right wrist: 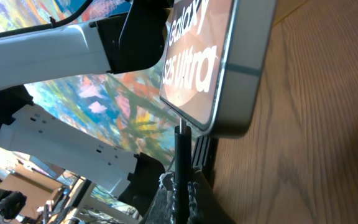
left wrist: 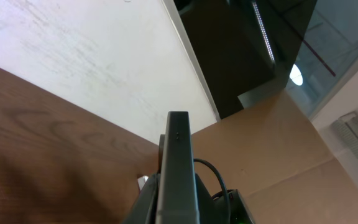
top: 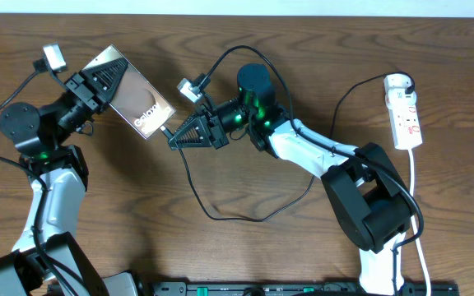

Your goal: Plug charger to phone and switch on socket

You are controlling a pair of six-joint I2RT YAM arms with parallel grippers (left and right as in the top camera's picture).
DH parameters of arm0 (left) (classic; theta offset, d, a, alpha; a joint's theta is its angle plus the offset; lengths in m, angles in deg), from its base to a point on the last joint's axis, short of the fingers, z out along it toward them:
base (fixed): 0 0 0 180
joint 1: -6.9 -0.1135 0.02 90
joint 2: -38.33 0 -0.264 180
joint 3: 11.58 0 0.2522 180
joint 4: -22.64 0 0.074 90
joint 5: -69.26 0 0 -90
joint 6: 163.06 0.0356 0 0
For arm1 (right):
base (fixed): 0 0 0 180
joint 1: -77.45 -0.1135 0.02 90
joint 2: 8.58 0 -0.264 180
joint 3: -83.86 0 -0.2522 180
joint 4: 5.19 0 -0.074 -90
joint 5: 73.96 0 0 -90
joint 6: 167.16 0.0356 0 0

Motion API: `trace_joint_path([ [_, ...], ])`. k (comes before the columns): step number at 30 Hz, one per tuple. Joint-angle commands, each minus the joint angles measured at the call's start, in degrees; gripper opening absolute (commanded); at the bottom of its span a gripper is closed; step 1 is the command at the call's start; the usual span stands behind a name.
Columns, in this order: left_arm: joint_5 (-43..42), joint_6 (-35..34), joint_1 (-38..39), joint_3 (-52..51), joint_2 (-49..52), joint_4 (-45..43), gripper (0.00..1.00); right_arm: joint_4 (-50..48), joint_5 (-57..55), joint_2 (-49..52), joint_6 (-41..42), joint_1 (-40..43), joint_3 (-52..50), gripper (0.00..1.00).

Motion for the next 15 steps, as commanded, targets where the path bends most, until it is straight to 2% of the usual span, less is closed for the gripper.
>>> trace_joint_path([
  [1,-1.40,0.15,0.57,0.68,-0.11,-0.70,0.08,-0.85,-0.83,-0.59,0.70,-0.79,0.79,0.01],
  [15,-1.42,0.59,2.08,0.68,-0.07,-0.70,0.08,-1.36,-0.90,-0.59,1.49,-0.79,0.79,0.01],
])
